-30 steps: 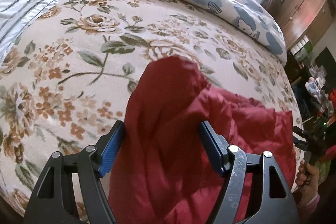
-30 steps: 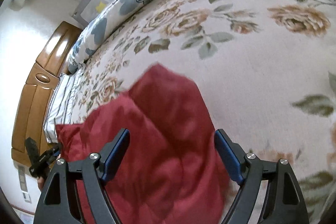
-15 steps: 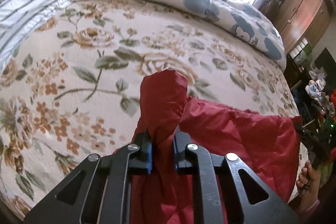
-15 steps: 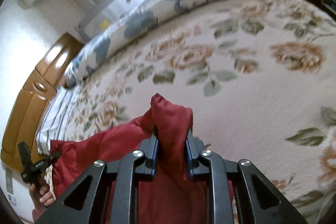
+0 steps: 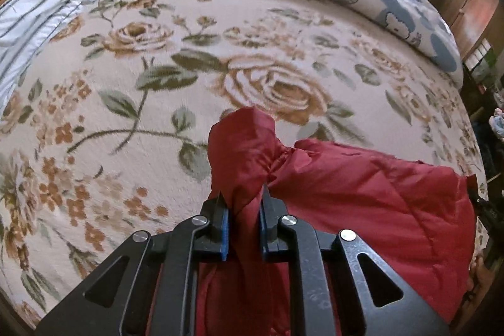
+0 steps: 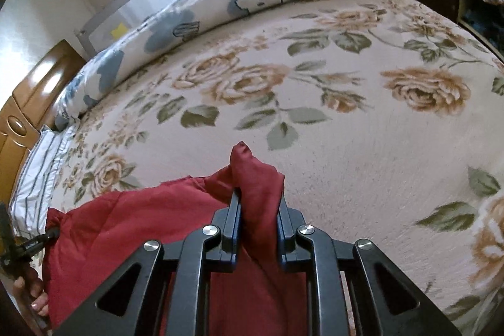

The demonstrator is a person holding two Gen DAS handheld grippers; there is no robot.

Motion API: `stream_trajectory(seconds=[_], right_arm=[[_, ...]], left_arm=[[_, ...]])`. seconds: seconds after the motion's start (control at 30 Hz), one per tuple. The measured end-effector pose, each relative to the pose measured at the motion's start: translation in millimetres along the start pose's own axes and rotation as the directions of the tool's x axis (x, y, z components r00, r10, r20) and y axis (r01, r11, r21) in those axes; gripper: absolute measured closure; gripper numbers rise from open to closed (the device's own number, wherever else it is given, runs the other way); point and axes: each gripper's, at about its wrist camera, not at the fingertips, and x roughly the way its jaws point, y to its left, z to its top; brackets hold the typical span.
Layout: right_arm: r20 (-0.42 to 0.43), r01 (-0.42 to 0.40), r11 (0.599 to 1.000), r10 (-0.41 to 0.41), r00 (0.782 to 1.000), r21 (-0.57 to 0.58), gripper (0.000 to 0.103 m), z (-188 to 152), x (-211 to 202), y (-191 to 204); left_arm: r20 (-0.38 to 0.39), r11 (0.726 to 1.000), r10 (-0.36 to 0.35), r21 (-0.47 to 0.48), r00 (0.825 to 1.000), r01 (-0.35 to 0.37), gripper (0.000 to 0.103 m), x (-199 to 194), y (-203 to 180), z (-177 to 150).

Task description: Fold large clothes

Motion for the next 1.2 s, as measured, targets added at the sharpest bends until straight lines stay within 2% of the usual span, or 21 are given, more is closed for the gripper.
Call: stream_trajectory(seconds=[0.23,0.4,0.53,0.67,0.9,1.03,1.07,1.17,1.2], right_arm=[[-0.023,0.035,0.999,-0.035,0.999,-0.011,0.085,-9,16,-1],[-0.022,0.053,0.998,-0.053,0.998,-0.015,0.085,-12,18,-1],[-0.025,0.058,0.998,-0.058,0.998,-0.010,0.083,-13,18,-2],[-0.028,0.062,0.998,-0.062,0.998,-0.002,0.082,-13,19,-4],[-0.030,0.069,0.998,-0.068,0.997,0.007,0.080,-13,21,-7],[-0.033,0.071,0.997,-0.070,0.997,0.018,0.076,-12,20,-9],[-0.032,0.071,0.997,-0.070,0.997,0.020,0.076,-13,20,-9],[-0.031,0.075,0.997,-0.074,0.997,0.019,0.076,-12,19,-8],[-0.030,0.075,0.997,-0.075,0.997,0.019,0.076,-12,18,-8]], left_arm=[[-0.013,1.000,0.005,0.000,1.000,-0.005,0.087,10,-1,-3],[-0.019,1.000,0.001,-0.010,1.000,-0.001,0.081,12,1,-4],[0.013,0.998,-0.030,-0.047,0.999,0.030,0.076,-5,10,-5],[0.046,0.997,-0.050,-0.052,0.998,0.052,0.076,-27,12,-10],[0.081,0.993,-0.117,0.024,0.990,0.116,0.076,-69,-8,-33],[0.071,0.979,-0.188,0.093,0.980,0.181,0.076,-88,-32,-51],[0.060,0.974,-0.208,0.107,0.976,0.201,0.073,-90,-37,-55],[0.029,0.955,-0.259,0.154,0.965,0.252,0.057,-96,-57,-70],[0.020,0.952,-0.262,0.170,0.965,0.255,0.057,-95,-63,-75]])
